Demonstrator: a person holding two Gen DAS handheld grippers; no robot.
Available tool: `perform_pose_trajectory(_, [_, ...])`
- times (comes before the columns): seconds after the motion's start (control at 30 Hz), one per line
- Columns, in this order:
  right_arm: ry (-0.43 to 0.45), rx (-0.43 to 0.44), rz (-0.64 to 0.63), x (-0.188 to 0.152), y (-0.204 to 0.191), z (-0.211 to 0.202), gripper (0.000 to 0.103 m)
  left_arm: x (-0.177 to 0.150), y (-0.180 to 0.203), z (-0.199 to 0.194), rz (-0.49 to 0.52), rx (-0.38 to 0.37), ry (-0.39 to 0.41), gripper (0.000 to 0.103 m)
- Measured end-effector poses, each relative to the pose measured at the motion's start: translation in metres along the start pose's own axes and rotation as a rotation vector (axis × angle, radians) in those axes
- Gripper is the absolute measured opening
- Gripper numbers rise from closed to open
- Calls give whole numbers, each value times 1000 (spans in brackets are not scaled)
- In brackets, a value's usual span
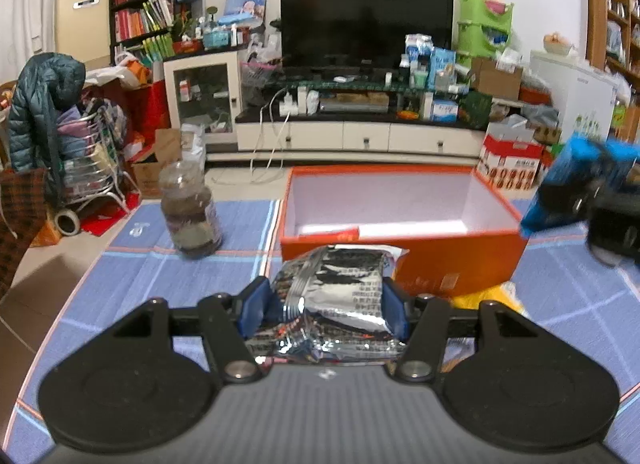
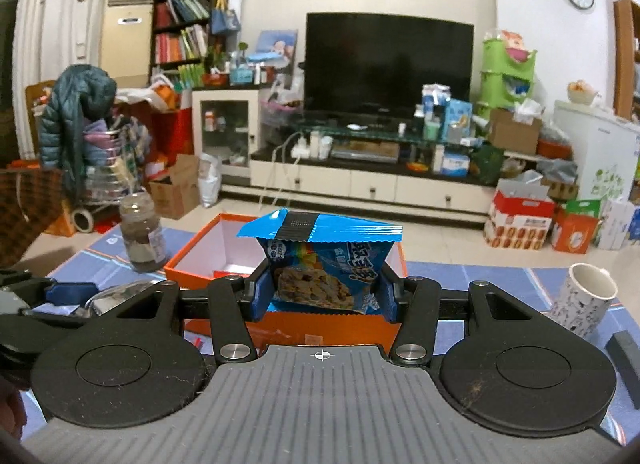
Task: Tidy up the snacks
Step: 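Lift both bags and carry them over the orange box, then lower the bags into the box and open both tools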
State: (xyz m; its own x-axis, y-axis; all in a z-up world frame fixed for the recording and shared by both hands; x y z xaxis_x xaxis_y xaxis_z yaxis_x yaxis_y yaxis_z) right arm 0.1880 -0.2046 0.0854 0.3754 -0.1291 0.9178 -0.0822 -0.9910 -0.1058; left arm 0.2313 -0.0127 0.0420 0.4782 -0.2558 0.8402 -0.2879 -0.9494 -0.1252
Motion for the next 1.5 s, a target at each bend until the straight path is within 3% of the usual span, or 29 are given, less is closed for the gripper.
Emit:
perform_pose_trajectory(0.2, [-60, 42, 54, 8, 22, 38, 39, 50, -7, 4, -7, 17, 81, 55])
perform_pose_trajectory(0.4, [-131, 83, 123, 15, 30, 106, 39, 84, -18, 51, -18, 0, 65, 51])
perform_pose_trajectory(0.43, [-133, 112, 137, 17, 30, 110, 39, 83, -18, 47, 18, -16, 80, 58])
perform_pose_trajectory(0.47, [-131, 133, 130, 17, 28, 111, 39, 78, -16, 45, 69, -39, 73, 88])
perform_pose_trajectory(0.5, [-129, 138, 119, 17, 26, 112, 39, 66, -12, 42, 115, -70, 42, 100])
perform_pose_trajectory(0.6, [-132, 165, 131, 14, 28, 120, 39, 28, 1, 39, 108, -155, -13, 101])
perform_pose_trajectory(0.67, [-147, 163, 138, 9, 30, 129, 39, 5, 8, 54, 51, -139, -75, 101])
perform_pose_trajectory(0.8, [-157, 152, 137, -3, 32, 137, 39, -39, 25, 98, -104, -73, -224, 94])
perform_pose_trajectory(0.97, [-163, 164, 136, -7, 29, 134, 39, -66, 38, 128, -155, -86, -317, 75])
perform_pose_trajectory(1.0, [-160, 168, 136, -5, 26, 133, 39, -66, 37, 128, -170, -95, -315, 72])
perform_pose_trajectory(1.07, [-150, 175, 131, -3, 23, 131, 39, -62, 35, 123, -150, -89, -305, 56])
perform_pose_trajectory(1.1, [-145, 176, 129, -2, 23, 130, 39, -57, 33, 118, -129, -72, -295, 54])
perform_pose_trajectory(1.33, [-135, 159, 157, 1, 36, 138, 39, 9, 13, 63, -30, -49, -88, 52])
perform_pose_trajectory(1.5, [-173, 160, 176, -4, 37, 158, 39, 57, 10, 87, -11, -15, -41, 51])
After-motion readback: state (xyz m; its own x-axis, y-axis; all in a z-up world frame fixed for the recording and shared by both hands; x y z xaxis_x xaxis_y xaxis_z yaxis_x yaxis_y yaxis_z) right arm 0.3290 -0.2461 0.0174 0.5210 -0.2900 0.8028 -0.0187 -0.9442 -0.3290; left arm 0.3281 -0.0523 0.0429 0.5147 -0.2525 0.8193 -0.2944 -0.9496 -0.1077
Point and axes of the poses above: each gripper's, at about its wrist camera, not at the fingertips, and z roughly the way its jaws point, y to its right, x to its top, the point moved 9 cm from there along z, roughly the way its jaws point, and after that the axes turned 8 degrees about z, right-handed, at the moved point
